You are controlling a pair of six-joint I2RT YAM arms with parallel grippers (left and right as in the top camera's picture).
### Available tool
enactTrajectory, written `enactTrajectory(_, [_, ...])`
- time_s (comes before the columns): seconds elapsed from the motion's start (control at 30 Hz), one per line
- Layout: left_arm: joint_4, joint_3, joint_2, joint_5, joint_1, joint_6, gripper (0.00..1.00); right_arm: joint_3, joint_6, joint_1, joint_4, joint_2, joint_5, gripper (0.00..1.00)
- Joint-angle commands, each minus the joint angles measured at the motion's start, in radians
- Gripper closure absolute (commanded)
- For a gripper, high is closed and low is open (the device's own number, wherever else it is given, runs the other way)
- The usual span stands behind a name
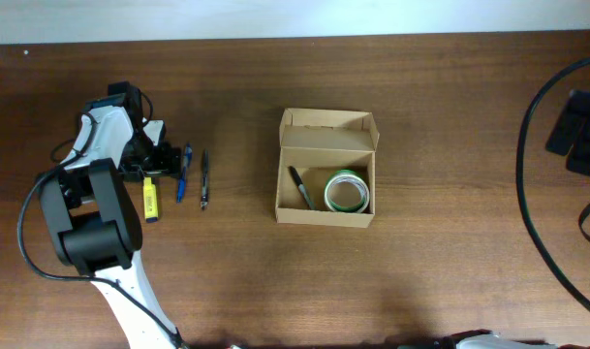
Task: Pack container
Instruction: 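Move the left gripper down over the yellow highlighter, then grasp the yellow highlighter with the left gripper and lift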
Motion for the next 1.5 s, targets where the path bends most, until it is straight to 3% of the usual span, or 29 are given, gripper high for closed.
enactTrajectory(0.0, [-0.010,-0.028,0.008,0.038,0.001,-0.016,0.11,-0.004,0.005,-0.009,-0.006,0.000,-0.001,0.01])
enactTrajectory(0.27, [-0.017,-0.028,0.008,0.039,0.002,-0.039,0.48,-0.004,0.005,-0.009,-0.006,0.000,-0.001,0.02])
enactTrajectory(0.67, [-0.039,-0.028,0.008,0.039,0.002,-0.047,0.79,-0.004,0.005,-0.009,-0.006,0.000,-0.002,0.01])
enactTrajectory(0.8, [-0.039,-0.028,0.008,0.038,0.003,-0.046,0.98,-0.004,0.005,-0.009,-0.006,0.000,-0.002,0.01])
enactTrajectory(1.2, [-0.042,-0.028,0.000,0.043,0.007,-0.065,0.98,-0.004,0.005,-0.009,-0.006,0.000,-0.001,0.01])
enactTrajectory(1.47, [-0.065,-0.005,-0.114,0.042,0.006,-0.065,0.98,-0.004,0.005,-0.009,-0.006,0.000,-0.001,0.01])
